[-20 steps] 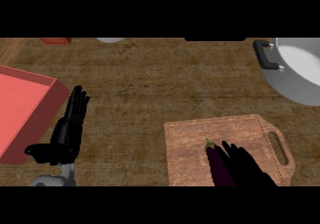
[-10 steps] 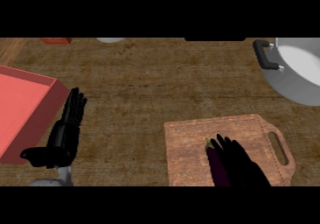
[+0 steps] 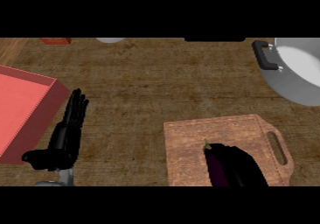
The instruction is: Pick the eggplant from the cutting board and place it in the pot
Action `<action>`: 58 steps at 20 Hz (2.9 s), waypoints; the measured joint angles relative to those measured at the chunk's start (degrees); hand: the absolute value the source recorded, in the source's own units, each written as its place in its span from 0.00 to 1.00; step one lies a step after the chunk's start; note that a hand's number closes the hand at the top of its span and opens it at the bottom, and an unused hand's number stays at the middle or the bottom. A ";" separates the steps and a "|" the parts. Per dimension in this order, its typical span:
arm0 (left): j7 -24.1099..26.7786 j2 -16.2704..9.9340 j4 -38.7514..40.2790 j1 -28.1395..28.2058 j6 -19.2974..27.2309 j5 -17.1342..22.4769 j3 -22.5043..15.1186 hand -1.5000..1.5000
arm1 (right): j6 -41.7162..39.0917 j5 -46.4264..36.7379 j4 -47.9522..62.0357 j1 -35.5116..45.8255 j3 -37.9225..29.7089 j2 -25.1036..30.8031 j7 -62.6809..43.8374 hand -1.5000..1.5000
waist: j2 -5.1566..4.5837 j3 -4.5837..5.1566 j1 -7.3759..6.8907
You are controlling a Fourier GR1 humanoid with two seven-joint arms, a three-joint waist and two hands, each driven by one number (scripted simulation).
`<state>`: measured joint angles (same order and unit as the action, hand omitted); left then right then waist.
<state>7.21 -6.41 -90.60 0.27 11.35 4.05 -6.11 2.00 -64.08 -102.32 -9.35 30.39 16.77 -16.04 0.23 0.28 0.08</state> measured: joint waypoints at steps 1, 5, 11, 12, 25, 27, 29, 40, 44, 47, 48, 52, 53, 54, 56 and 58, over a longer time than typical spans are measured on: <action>0.19 0.42 0.18 -0.23 0.23 -0.44 -0.15 0.50 | 0.13 -0.36 -0.85 -0.27 -0.03 0.12 0.28 1.00 | -0.03 -0.03 0.03; -0.47 0.90 -0.88 0.31 0.25 -1.11 -0.01 0.50 | 2.78 -1.61 0.25 -0.09 -0.83 -0.42 2.82 1.00 | 0.09 0.06 0.05; -1.52 1.20 -1.57 -0.96 -0.61 -1.33 -0.79 0.50 | -4.96 1.71 10.85 14.24 -8.79 -5.95 -2.17 1.00 | -0.59 -0.03 -1.99; -1.55 1.42 -1.59 -1.51 -0.55 -1.53 -1.08 0.50 | -6.49 2.41 13.32 17.16 -10.61 -7.07 -3.94 1.00 | -0.85 -0.04 -2.69; -0.38 2.12 -0.17 -1.10 -0.78 -1.88 -1.25 0.50 | 2.57 -0.78 45.98 53.27 -24.64 -11.35 -9.16 1.00 | -0.92 -0.30 -2.78; -0.46 2.02 0.04 -1.31 -0.62 -1.92 -0.81 0.50 | 5.91 -2.55 47.49 56.09 -24.85 -11.87 -10.01 1.00 | -0.78 -0.29 -2.31; -1.15 1.79 -1.02 -0.72 -0.51 -2.05 -0.75 0.50 | 8.30 -4.63 48.56 58.36 -24.84 -12.16 -11.62 1.00 | -0.61 -0.28 -1.93; -0.93 2.22 -0.83 -0.08 -0.38 -2.27 0.23 0.50 | 11.43 -11.95 51.74 64.85 -28.50 -8.31 -22.03 1.00 | -0.29 -0.27 -0.68; -0.36 1.94 -0.77 0.13 -1.26 -1.90 0.69 0.50 | 12.23 -11.52 53.54 65.53 -31.60 -4.34 -21.53 1.00 | -0.32 -0.26 -0.63; -1.39 1.75 -0.95 -0.66 -1.40 -1.84 1.09 0.50 | 12.97 -10.59 55.11 64.90 -33.84 -1.16 -19.86 1.00 | -0.36 -0.28 -0.63; -0.95 1.63 -1.30 0.11 -1.83 -1.63 1.11 0.50 | 13.45 -10.20 56.06 64.82 -34.67 -0.06 -19.02 1.00 | -0.37 -0.28 -0.69; -1.32 1.60 -0.48 -0.97 -2.03 -1.68 1.67 0.50 | 15.73 -8.12 59.44 63.98 -37.87 3.91 -15.10 1.00 | -0.42 -0.28 -0.69; -0.88 1.90 -0.83 -0.11 -2.11 -1.89 1.15 0.50 | 16.03 -7.67 60.04 63.49 -38.55 5.09 -14.07 1.00 | -0.41 -0.29 -0.70; -0.87 2.30 -1.15 0.10 -1.71 -2.33 0.72 0.50 | 16.48 -7.18 61.55 63.70 -39.43 6.48 -12.79 1.00 | -0.46 -0.30 -0.81; -0.35 2.65 -0.06 -0.74 -1.63 -2.46 0.94 0.50 | 17.50 -6.10 63.81 63.26 -40.94 8.42 -10.59 1.00 | -0.50 -0.30 -0.81; -0.52 2.43 -0.02 -1.29 -1.88 -2.45 1.19 0.50 | 17.77 -4.80 66.89 64.14 -42.70 11.14 -7.75 1.00 | -0.59 -0.32 -1.01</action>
<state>6.69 -3.98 -90.62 -1.02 9.47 1.60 -4.92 19.77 -68.88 -35.44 54.79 -12.31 27.90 -23.79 -0.36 -0.04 -0.93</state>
